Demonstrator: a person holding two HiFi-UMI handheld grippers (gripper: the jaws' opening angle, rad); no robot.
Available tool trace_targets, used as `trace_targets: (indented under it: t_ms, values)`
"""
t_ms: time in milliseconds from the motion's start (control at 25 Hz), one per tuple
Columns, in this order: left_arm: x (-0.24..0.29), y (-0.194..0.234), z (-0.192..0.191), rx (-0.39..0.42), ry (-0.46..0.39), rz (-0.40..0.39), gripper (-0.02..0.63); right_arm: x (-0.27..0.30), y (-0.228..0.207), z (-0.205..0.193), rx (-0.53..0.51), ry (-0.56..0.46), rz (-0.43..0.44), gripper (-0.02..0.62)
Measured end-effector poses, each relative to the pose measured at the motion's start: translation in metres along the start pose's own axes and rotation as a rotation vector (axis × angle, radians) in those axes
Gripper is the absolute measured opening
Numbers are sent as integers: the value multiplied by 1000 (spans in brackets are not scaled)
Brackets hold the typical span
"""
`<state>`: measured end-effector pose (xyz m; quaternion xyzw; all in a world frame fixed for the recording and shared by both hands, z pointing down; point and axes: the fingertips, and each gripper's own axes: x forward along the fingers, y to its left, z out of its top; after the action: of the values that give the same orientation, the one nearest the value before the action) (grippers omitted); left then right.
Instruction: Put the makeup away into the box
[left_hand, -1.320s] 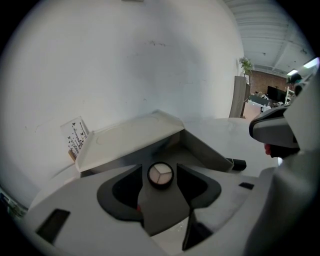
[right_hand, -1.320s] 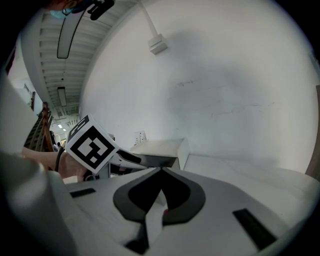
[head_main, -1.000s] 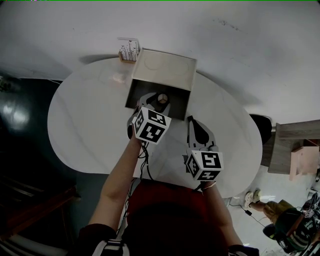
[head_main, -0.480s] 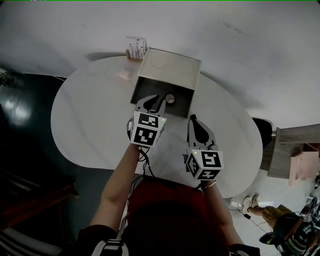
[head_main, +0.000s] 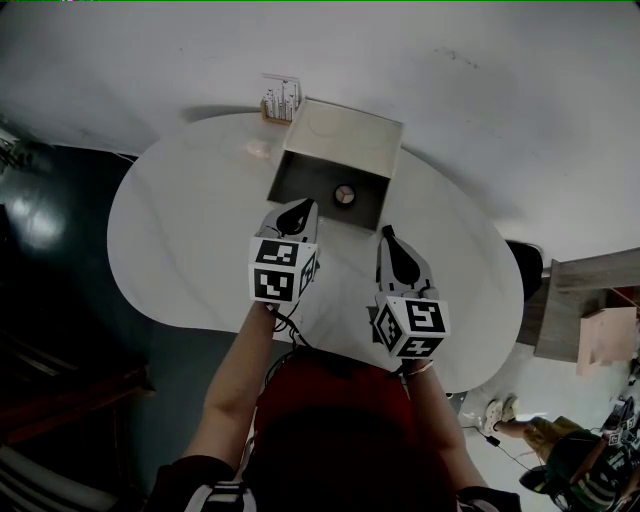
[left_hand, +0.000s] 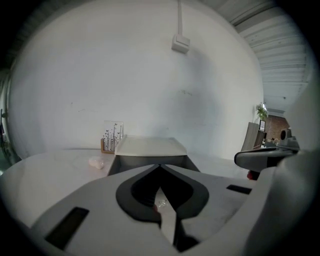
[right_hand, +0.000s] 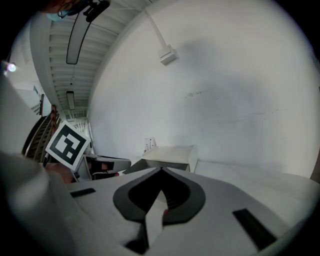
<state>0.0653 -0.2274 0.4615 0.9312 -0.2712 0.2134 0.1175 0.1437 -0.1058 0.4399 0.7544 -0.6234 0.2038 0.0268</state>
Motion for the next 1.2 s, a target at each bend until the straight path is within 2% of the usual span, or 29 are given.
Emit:
trace_targets:
  t_ms: [280,680,1200]
  values:
    - [-32,3,6,-90,-98,-9,21,-12,9,2,-5,-16,13,12]
    - [-72,6,0,-160,-161,10,21,-26,27,4,-22,-37,42,12]
    - [-118,2,-16,-167,-192,34,21,-49,60,-1,-51,-50,84,12]
